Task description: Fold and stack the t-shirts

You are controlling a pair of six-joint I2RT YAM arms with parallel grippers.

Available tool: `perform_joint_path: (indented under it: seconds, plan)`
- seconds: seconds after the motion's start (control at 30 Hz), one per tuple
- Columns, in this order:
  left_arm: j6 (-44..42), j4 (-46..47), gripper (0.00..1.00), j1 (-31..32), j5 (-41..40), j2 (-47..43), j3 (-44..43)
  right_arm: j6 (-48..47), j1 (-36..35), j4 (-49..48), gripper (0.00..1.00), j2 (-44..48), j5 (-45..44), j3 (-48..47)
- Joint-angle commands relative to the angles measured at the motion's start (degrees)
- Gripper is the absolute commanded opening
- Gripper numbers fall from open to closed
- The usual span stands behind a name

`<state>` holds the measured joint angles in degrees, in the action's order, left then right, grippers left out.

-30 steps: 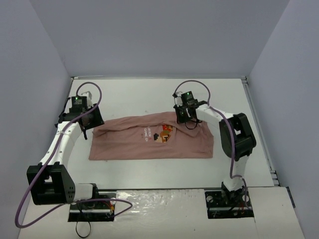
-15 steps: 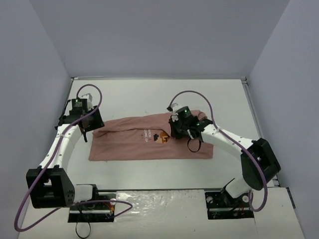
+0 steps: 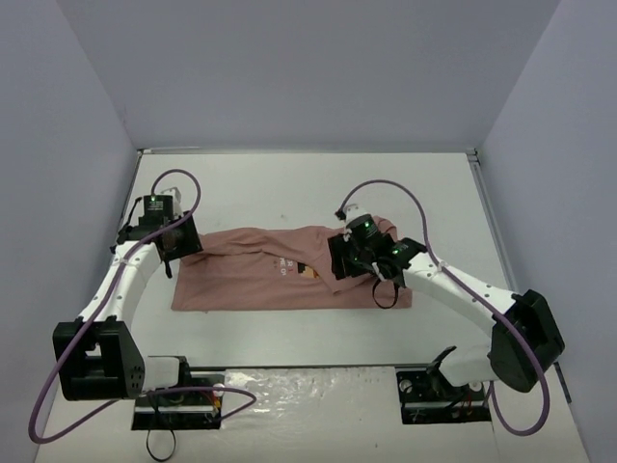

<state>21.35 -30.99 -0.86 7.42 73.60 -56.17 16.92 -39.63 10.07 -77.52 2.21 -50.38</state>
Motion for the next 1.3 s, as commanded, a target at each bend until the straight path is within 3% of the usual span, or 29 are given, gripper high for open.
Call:
perform_joint_path:
  seconds: [0.0, 0.1, 0.27, 0.73, 0.8, 0.9, 0.97, 1.07, 1.27]
  plan:
    - [0.7, 3.0, 0.4, -0.4, -3.0, 2.9, -4.2, -1.2, 9.4, -0.4, 0.54, -2.6, -8.2, -8.0]
    - [1.4, 3.3, 0.41, -2.1, -3.8, 7.0, -6.5, -1.2, 19.4, -0.4, 0.54, -9.5, -5.5, -13.3]
    - [2.1, 3.9, 0.41, -4.9, -3.6, 14.8, -10.7, 0.0, 27.0, -0.4, 0.54, -18.8, 3.8, -22.5]
    - [4.7, 6.0, 0.41, -5.1, -0.7, 30.0, -17.0, 3.7, 29.4, -0.6, 0.53, -36.5, 11.7, -33.3]
    - [5.1, 6.6, 0.38, -5.1, -1.0, 31.8, -17.3, 3.8, 29.6, -0.7, 0.47, -38.2, 11.4, -34.2]
    - [5.4, 7.4, 0.23, -5.0, -2.0, 34.2, -17.5, 3.8, 30.1, -0.6, 0.36, -40.4, 10.9, -35.3]
    - [5.1, 8.2, 0.05, -5.0, -3.0, 35.7, -17.8, 3.4, 30.7, -0.7, 0.21, -41.4, 10.1, -35.6]
    - [3.9, 9.5, 0.0, -5.1, -4.4, 37.2, -18.6, 2.0, 32.1, -0.8, 0.0, -42.4, 8.1, -36.1]
    - [0.0, 12.5, 0.0, -5.2, -5.7, 39.6, -21.5, -3.2, 34.2, -0.8, 0.0, -44.1, 5.9, -39.7]
